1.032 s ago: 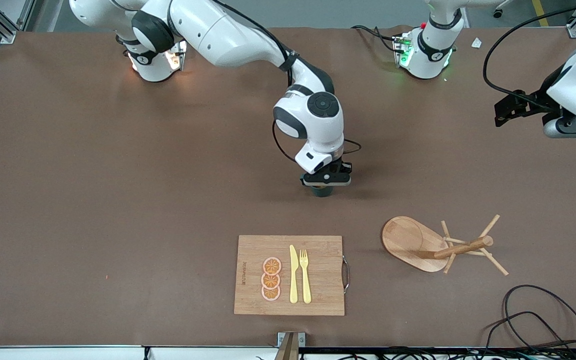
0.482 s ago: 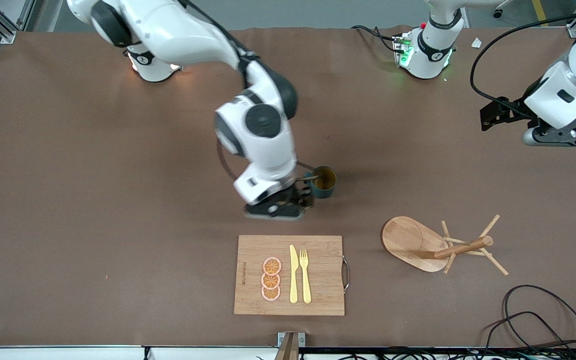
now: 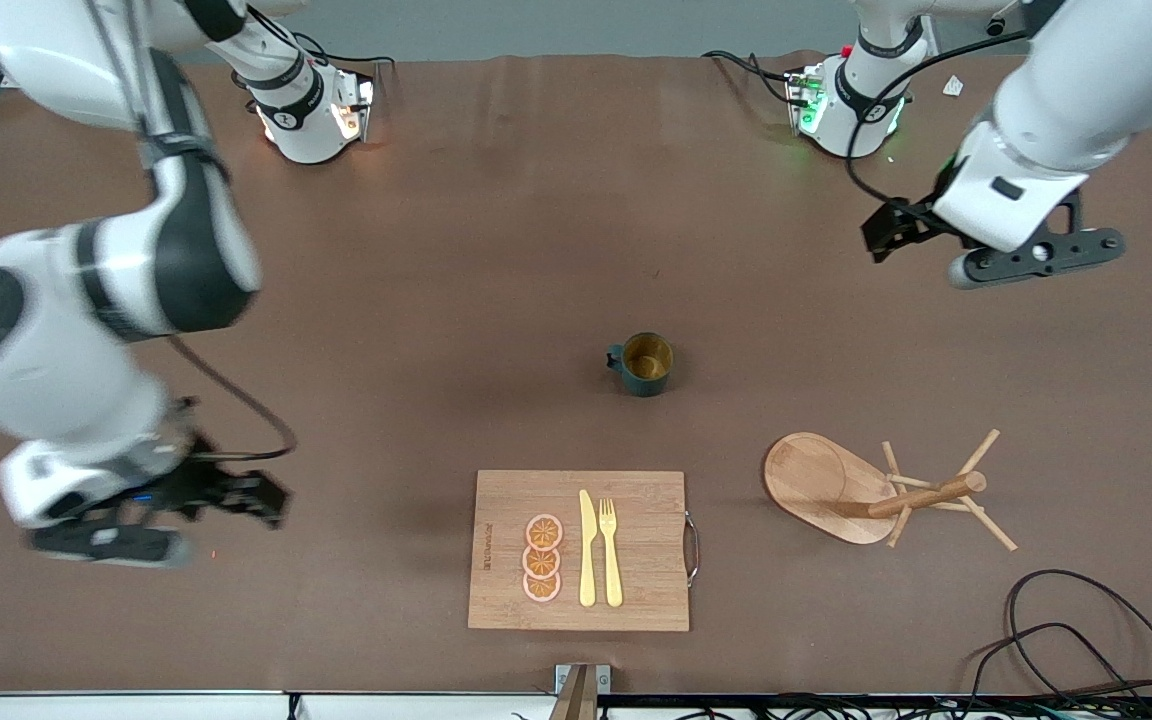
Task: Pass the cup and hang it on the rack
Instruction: 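Set the mug down and withdraw the right gripper while the left gripper approaches, then lower the left gripper onto the mug handle and grasp it, then lift the mug with the left gripper and carry it to the rack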
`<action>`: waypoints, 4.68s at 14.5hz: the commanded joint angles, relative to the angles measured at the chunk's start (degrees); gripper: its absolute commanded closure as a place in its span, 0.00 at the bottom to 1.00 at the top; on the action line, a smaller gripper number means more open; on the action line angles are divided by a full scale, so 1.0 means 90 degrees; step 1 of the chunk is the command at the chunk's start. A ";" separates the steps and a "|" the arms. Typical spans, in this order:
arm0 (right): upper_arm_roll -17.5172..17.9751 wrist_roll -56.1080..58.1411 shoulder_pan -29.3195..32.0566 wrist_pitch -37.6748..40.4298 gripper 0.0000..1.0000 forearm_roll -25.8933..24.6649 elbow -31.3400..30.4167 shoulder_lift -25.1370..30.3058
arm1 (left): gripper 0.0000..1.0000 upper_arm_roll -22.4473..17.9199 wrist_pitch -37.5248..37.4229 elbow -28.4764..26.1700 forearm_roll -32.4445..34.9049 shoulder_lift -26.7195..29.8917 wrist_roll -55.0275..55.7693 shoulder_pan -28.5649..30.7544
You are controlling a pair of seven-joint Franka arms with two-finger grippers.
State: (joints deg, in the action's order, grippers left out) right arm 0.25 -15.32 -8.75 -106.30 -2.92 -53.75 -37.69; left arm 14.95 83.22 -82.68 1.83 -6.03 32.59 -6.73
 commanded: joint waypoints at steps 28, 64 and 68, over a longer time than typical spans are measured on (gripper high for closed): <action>0.0100 0.1595 0.1480 0.1616 0.00 0.0314 -0.3880 0.4352 | 0.02 -0.1222 0.2335 0.1345 0.4299 -0.5247 1.0627 -0.5316; 0.0100 0.1604 0.1480 0.1537 0.00 0.0334 -0.4048 0.4500 | 1.00 -0.1290 0.2140 0.1326 0.0408 -0.2545 0.7742 -0.3425; 0.0099 0.1633 0.1490 0.1528 0.00 0.0334 -0.4048 0.4490 | 0.99 -0.1300 0.2130 0.1306 -0.1429 -0.2074 0.5886 -0.2185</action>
State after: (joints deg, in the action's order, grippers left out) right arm 0.91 -1.24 4.01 -91.86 -0.73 -88.19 0.94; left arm 2.74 102.10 -68.69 -4.38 -26.75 92.57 -31.03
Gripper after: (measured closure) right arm 0.000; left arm 0.793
